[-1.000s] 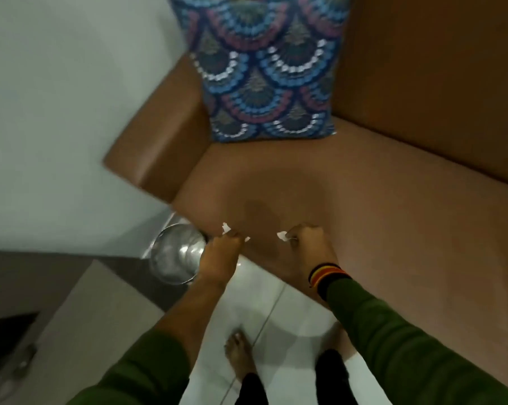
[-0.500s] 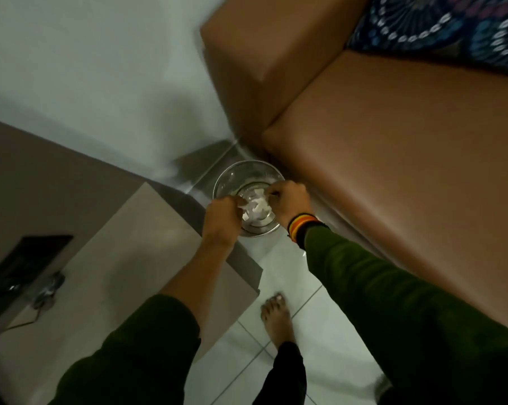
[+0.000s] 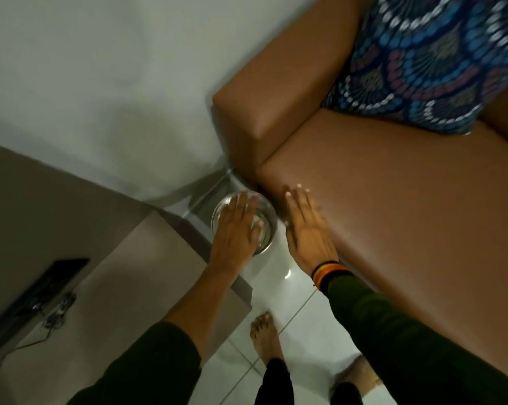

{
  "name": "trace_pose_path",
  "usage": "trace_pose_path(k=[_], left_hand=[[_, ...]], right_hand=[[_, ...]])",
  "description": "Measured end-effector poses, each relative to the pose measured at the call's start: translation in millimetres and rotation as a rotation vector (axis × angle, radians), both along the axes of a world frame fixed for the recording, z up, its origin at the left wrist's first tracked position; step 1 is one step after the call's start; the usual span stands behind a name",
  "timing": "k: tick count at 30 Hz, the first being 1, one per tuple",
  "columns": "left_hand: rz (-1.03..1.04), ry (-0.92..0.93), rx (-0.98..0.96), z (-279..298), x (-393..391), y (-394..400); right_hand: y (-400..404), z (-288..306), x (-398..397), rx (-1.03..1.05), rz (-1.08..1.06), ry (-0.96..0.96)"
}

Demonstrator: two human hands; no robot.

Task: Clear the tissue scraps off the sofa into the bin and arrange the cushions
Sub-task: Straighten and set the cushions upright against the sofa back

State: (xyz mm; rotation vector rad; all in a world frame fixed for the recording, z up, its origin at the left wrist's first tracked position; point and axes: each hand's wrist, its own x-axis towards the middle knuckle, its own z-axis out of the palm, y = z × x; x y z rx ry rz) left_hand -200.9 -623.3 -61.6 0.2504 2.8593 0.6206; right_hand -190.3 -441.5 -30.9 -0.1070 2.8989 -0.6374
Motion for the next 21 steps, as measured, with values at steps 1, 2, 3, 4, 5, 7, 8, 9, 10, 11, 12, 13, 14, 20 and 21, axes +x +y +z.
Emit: trace_pose_path(k=[1,2,3,4,5,7,8,9,10,11,12,13,14,20,21], left_hand=[[-0.023,0.034,0.025,16,-9,11],[-0.041,0.053,0.056,32,-20,25],[-0.059,0.068,0.090,46,-32,40],[-0.074,0.081,0.124,60,-46,57],[-0.083,0.096,0.152,71,-61,74],[-0.081,0.126,0.200,89,-91,109],[-0.070,0.125,0.228,97,-106,127],[-0.054,0.113,0.262,102,-119,145],[-0.038,0.089,0.299,107,-132,161],[-0.027,0.051,0.332,113,-145,177],[-0.018,0.014,0.365,117,-158,192],[-0.003,-0.019,0.395,119,-173,205],[0.019,-0.035,0.425,120,-188,218],[0.197,0.024,0.558,115,-262,277],[0.217,0.029,0.570,113,-269,283]], right_hand=[[13,15,-6,0.017,-0.048,0.033],[27,30,-14,0.024,-0.107,0.061],[43,42,-23,0.024,-0.164,0.088],[60,52,-34,0.019,-0.219,0.111],[78,61,-45,0.012,-0.265,0.135],[116,76,-69,-0.006,-0.349,0.184],[136,81,-81,-0.025,-0.396,0.202],[155,84,-93,-0.056,-0.445,0.219],[173,87,-105,-0.101,-0.494,0.236],[191,88,-117,-0.155,-0.544,0.248],[209,88,-129,-0.219,-0.592,0.249],[226,88,-141,-0.285,-0.640,0.242],[242,88,-153,-0.342,-0.689,0.233],[325,77,-214,-0.593,-0.859,0.208],[333,78,-221,-0.642,-0.869,0.202]])
